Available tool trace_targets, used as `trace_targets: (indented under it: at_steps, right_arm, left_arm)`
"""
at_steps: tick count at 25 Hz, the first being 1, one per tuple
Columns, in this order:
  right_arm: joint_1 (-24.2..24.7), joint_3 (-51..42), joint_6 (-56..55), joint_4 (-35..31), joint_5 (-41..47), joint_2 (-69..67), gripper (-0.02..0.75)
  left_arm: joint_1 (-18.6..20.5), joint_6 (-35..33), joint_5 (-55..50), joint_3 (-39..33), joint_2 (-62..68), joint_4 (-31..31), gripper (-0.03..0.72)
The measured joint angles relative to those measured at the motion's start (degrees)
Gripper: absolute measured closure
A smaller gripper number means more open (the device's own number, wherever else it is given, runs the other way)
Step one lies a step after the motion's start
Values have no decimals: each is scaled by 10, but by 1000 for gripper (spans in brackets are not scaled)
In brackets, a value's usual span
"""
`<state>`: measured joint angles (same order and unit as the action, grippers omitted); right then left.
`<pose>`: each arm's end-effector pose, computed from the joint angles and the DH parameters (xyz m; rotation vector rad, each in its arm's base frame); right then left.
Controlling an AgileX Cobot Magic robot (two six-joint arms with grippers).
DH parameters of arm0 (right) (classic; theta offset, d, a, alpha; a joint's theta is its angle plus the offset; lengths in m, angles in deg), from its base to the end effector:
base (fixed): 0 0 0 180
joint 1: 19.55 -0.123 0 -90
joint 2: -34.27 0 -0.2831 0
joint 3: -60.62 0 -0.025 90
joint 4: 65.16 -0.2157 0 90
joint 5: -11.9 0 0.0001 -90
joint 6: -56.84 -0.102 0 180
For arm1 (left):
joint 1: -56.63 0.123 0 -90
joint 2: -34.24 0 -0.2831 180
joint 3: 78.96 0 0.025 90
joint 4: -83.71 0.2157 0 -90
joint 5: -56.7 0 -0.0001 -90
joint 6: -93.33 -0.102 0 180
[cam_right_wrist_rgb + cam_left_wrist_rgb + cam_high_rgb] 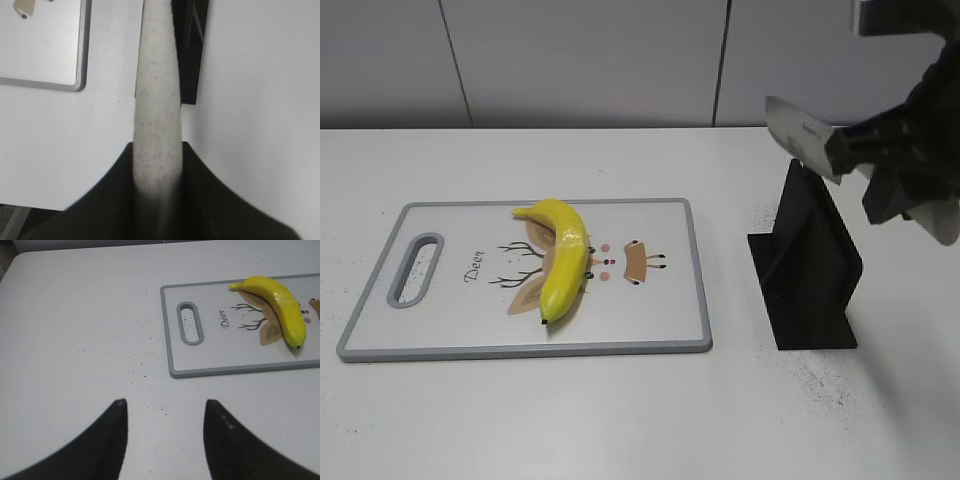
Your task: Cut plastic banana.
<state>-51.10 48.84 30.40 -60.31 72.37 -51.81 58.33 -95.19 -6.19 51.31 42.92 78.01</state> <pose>0.2045 0.1167 0.3062 -0.1616 2.7629 0.1579 -0.0221 -0.0097 0.2473 0.1304 2.1087 -0.0143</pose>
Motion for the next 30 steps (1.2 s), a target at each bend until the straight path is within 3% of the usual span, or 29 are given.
trace_targets:
  at_steps: [9,19,25,30]
  right_arm:
    - [0,77,10,15,17,12,575]
    - [0,106,175,15,-21,4,575]
    - [0,112,280,-20,-59,-30,575]
    - [0,112,372,-62,-60,-70,575]
  left_arm:
    - [0,0,0,0,0,0,216]
    - [0,-2,1,0,0,-2,214]
    - [0,-10,17,19,33,-2,86]
    - [0,-43,36,48,96,-12,95]
